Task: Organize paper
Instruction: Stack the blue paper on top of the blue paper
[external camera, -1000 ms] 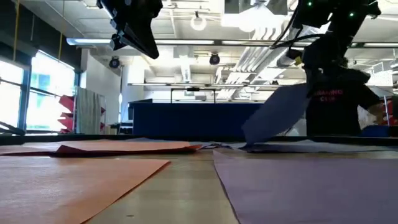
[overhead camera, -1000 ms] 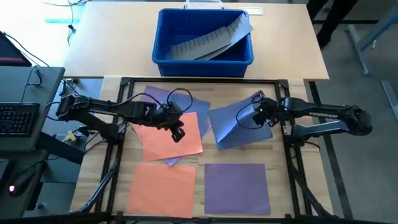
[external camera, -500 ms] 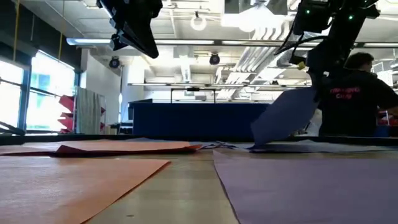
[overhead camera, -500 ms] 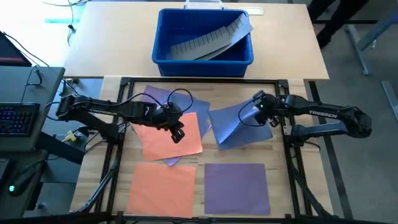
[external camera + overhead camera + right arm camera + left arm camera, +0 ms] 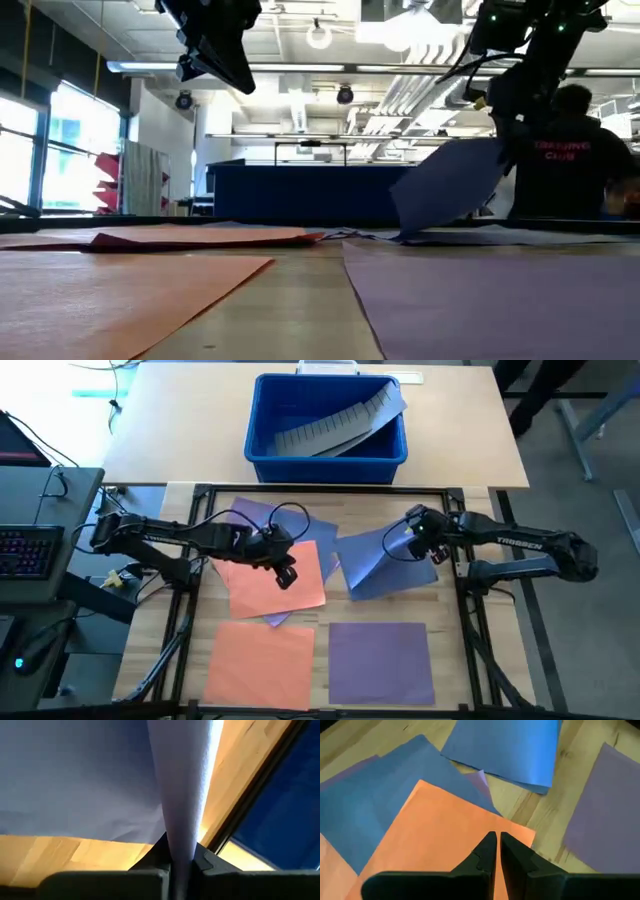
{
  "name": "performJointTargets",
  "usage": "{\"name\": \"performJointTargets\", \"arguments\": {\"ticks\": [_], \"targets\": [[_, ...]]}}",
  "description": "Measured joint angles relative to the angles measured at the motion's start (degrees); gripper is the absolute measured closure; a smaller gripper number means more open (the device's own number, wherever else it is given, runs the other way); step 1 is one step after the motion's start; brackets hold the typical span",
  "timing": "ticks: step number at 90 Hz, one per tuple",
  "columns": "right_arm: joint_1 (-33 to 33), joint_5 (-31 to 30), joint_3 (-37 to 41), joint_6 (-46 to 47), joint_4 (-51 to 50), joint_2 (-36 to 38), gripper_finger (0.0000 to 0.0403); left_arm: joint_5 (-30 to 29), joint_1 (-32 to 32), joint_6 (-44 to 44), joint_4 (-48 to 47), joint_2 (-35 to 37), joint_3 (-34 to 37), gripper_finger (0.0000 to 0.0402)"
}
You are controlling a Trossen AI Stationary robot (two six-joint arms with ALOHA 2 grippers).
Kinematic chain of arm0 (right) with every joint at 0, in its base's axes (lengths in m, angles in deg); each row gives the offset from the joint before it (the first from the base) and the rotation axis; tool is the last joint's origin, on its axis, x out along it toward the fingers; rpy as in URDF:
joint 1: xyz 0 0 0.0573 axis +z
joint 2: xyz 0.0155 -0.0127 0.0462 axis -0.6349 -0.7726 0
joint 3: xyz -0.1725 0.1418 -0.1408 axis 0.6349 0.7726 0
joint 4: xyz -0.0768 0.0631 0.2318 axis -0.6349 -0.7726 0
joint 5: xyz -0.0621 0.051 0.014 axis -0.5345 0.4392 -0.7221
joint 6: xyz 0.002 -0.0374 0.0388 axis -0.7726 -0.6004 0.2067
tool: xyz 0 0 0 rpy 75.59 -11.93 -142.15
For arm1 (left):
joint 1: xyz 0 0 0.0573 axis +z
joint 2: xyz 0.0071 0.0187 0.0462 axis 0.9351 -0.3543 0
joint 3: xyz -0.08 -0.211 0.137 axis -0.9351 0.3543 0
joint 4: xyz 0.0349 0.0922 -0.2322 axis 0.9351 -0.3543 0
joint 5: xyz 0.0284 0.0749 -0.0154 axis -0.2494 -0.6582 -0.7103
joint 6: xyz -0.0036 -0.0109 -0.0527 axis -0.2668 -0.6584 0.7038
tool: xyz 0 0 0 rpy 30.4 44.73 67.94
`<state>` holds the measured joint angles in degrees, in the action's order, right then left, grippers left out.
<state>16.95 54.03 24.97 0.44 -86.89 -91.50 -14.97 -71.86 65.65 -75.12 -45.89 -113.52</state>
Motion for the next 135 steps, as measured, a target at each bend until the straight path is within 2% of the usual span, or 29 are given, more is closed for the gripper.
{"name": "performJointTargets", "arguments": {"ticks": [60, 77, 121, 135], "targets": [[-0.44, 2.44, 0.07, 0.03, 0.69, -0.02, 0.0403, -0.02, 0.00, 2.10, 0.00, 0.00, 0.00, 0.0399], [-0.44, 1.57, 4.65, -0.19, 2.86, -0.04, 0.0403, -0.02, 0.00, 2.08, 0.00, 0.00, -0.02, 0.0399], [-0.42, 2.53, 7.45, 7.25, 3.24, -0.04, 0.0402, -0.04, 0.00, 2.03, -0.02, 0.00, -0.02, 0.0399], [-0.44, 2.82, 7.48, 7.07, 2.26, -0.04, 0.0378, -0.04, 0.00, 2.03, -0.02, 0.00, -0.02, 0.0399]]}}
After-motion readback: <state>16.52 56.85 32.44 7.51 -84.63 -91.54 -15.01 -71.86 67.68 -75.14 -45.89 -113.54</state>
